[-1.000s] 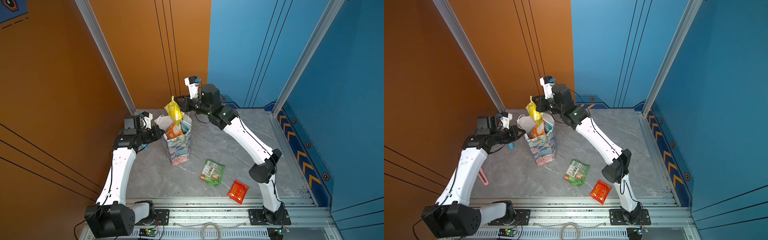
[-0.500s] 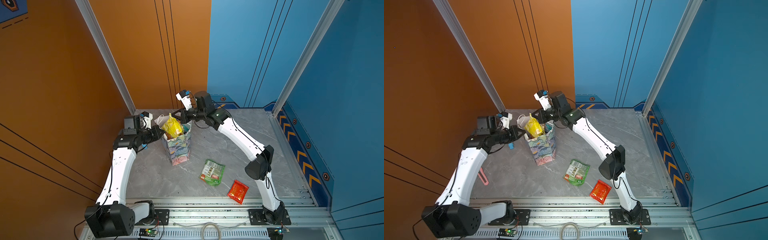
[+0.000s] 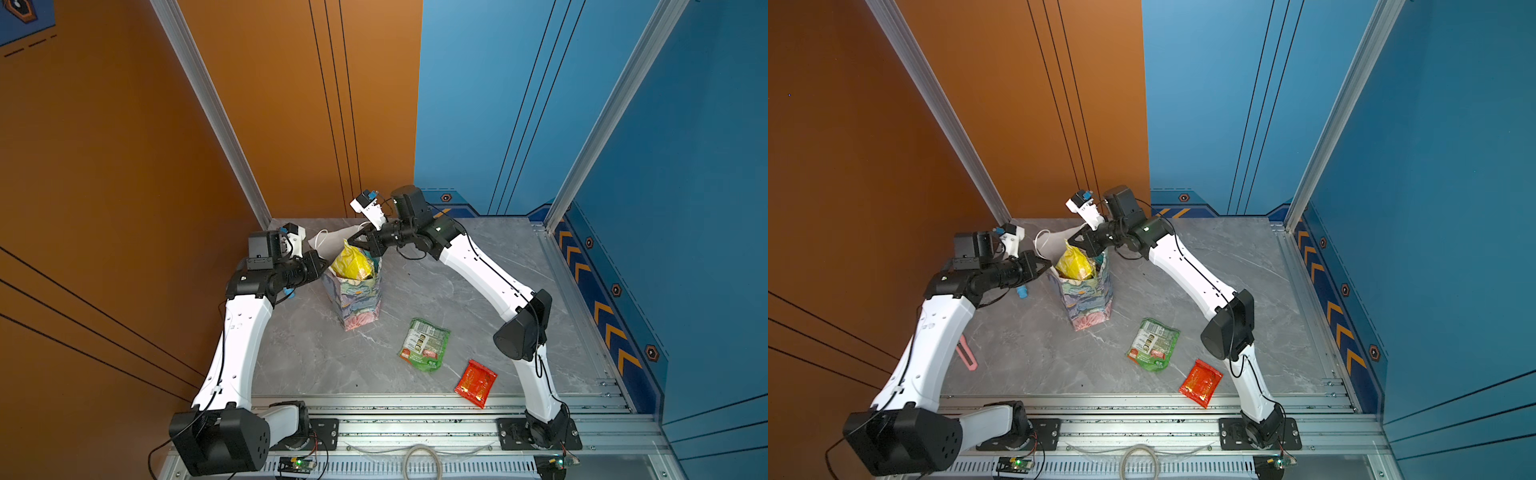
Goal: Place the snacks into the paper bag
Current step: 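Lower the yellow bag into the paper bag and open the right gripper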
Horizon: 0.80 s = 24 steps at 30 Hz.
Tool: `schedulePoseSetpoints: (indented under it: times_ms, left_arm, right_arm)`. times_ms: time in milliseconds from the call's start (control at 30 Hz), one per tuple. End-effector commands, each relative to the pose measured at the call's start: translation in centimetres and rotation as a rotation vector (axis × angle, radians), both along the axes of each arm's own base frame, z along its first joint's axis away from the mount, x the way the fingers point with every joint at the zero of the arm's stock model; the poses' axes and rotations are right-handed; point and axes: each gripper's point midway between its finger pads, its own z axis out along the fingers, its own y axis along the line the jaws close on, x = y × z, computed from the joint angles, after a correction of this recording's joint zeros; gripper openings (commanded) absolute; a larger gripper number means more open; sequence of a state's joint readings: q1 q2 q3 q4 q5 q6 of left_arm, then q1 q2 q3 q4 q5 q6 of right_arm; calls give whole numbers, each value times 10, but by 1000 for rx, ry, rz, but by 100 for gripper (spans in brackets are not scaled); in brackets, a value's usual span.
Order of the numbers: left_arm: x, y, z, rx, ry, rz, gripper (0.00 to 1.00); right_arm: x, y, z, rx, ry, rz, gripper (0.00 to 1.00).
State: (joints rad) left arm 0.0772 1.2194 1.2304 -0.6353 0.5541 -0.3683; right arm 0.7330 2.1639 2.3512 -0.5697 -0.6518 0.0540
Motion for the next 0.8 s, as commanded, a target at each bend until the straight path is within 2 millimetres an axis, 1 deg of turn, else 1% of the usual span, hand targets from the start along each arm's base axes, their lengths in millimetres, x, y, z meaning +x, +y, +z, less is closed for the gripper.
schedulePoseSetpoints:
  times_ms: [0,167,300,400,467,633,700,767]
  left_arm:
    - [1,-4,8,-16,-25,-10,0]
    - [1,-4,8,-17,-23,-11,0]
    - [1,-5,7,-17,-21,-12,0]
    - [1,-4,6,-15,-21,-11,0]
    - [1,-4,6,-15,-21,-12,0]
    - [2,-4,7,-14,-22,-14,0]
    - [2,-4,7,-15,-21,-13,0]
    - [3,-5,7,-16,-21,-14,0]
  right_arm:
    - [-3,-2,8,-18,-38,-4,0]
    - [11,6,4,-16,-62,-27,0]
    - [17,11,-3,-21,-63,-33,0]
    - [13,14,-12,-29,-42,-3,0]
    - [4,15,-17,-46,-41,34,0]
    - [-13,16,-38,-120,-68,97,0]
    - [-15,16,-48,-147,-60,97,0]
    - [-10,15,-56,-178,-65,67,0]
